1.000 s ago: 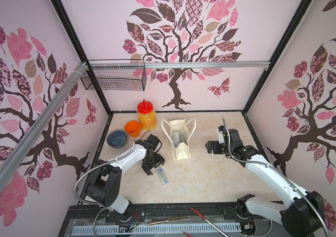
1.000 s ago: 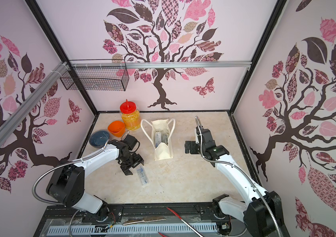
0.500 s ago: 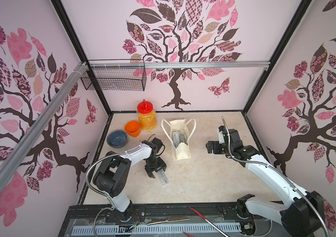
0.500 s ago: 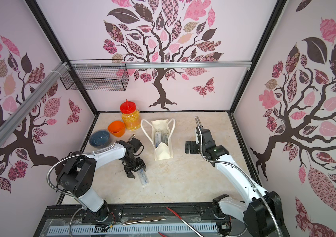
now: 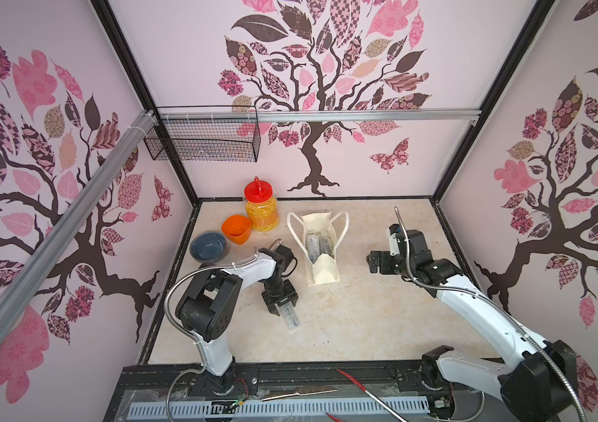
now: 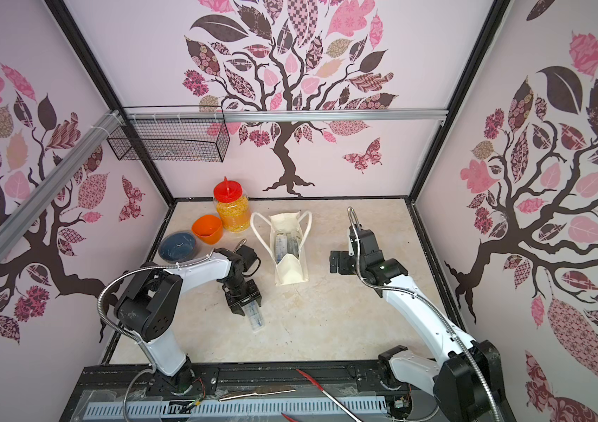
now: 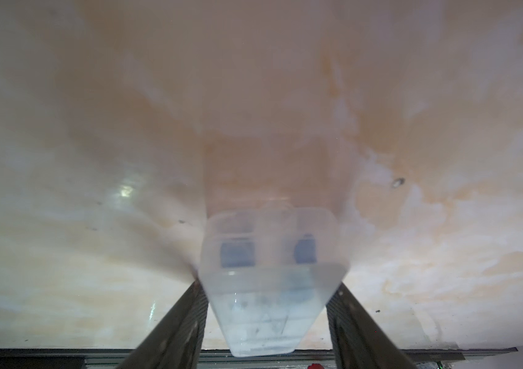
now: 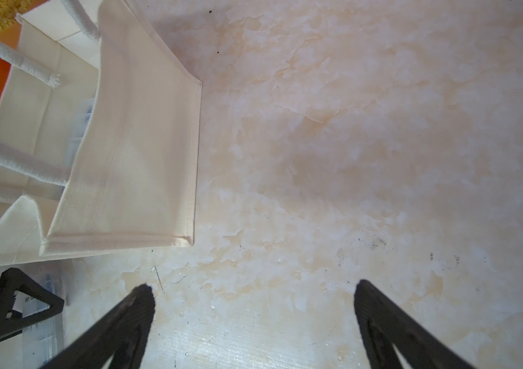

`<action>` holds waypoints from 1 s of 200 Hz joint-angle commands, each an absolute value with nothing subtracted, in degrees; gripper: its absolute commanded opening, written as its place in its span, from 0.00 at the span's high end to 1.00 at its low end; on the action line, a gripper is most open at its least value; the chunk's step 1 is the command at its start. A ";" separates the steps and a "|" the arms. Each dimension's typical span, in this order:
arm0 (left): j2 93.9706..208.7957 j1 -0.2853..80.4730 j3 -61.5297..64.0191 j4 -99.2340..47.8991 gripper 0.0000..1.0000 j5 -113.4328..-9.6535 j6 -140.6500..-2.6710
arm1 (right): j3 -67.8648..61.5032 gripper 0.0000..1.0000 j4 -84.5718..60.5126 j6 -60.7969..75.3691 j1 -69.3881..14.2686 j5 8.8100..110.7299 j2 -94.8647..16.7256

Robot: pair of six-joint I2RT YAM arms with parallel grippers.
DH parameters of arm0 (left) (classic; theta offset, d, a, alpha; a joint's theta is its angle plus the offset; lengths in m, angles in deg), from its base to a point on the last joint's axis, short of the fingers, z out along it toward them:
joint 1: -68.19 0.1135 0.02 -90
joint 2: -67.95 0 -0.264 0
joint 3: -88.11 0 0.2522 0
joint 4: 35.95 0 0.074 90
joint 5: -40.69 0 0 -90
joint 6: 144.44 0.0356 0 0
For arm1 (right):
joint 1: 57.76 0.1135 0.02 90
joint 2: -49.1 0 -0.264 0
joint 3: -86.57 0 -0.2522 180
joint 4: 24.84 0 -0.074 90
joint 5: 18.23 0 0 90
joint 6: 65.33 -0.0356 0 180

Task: Put the compass set into the canvas bag
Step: Adjust the compass set at the center of the board.

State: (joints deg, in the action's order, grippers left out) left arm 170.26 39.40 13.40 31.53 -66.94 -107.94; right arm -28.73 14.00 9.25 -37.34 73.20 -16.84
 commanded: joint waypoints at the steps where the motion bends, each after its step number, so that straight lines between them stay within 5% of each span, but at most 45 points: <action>1: 171.56 39.02 10.68 32.51 0.39 -66.01 -106.46 | -27.49 0.00 14.63 9.18 -37.62 74.05 -16.47; 200: 162.20 38.92 10.01 33.72 0.52 -60.13 -106.68 | -25.38 0.00 16.09 9.21 -37.54 74.30 -14.63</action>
